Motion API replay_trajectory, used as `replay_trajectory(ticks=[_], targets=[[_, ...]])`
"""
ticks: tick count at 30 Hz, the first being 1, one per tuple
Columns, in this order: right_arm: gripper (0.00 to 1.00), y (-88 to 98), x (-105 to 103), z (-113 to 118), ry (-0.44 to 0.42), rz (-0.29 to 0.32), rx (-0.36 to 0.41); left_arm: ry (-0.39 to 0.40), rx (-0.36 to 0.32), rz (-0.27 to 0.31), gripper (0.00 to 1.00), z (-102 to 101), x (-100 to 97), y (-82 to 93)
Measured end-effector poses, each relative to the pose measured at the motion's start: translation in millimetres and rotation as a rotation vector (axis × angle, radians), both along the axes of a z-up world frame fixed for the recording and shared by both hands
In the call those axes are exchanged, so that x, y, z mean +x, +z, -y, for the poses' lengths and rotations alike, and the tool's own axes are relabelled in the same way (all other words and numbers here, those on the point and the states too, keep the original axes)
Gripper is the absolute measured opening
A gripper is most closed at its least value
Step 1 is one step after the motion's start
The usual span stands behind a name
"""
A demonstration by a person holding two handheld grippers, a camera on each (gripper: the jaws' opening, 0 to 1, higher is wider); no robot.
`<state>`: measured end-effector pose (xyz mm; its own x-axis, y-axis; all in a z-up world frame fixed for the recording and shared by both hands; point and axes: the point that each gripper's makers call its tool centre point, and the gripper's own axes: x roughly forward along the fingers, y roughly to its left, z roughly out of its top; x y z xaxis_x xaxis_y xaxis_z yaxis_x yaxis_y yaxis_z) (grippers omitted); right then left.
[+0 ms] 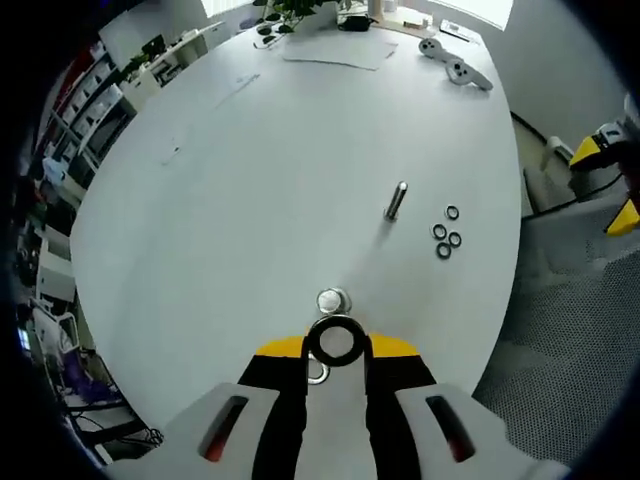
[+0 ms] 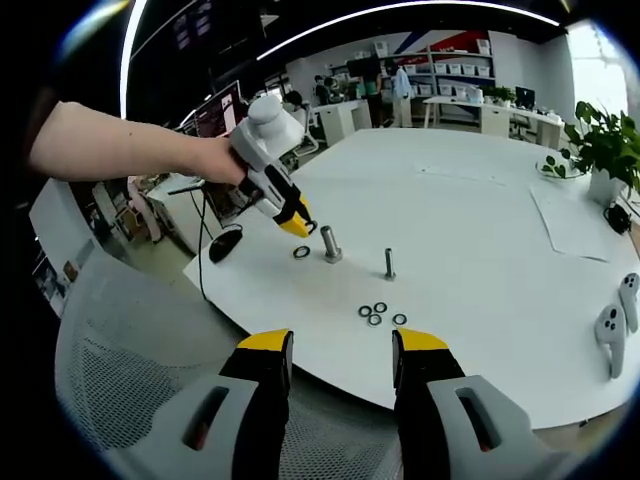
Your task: Place the washer onto the threaded stud by aligning its center hole with the stud, sliding it down to the base, and recovering from edge contact or off-axis alignment until the washer reaches the visible bottom stop.
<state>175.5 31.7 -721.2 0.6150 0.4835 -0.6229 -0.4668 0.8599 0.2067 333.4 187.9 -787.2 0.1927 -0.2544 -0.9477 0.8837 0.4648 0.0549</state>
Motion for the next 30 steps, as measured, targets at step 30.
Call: replay_trajectory(ticks=[30], targets=[[0.42,-1.5,0.0,2.1,-0.008,-0.004,-0.009,-0.083,0.034,-0.007,0.19,20.8,15.0,-19.5]])
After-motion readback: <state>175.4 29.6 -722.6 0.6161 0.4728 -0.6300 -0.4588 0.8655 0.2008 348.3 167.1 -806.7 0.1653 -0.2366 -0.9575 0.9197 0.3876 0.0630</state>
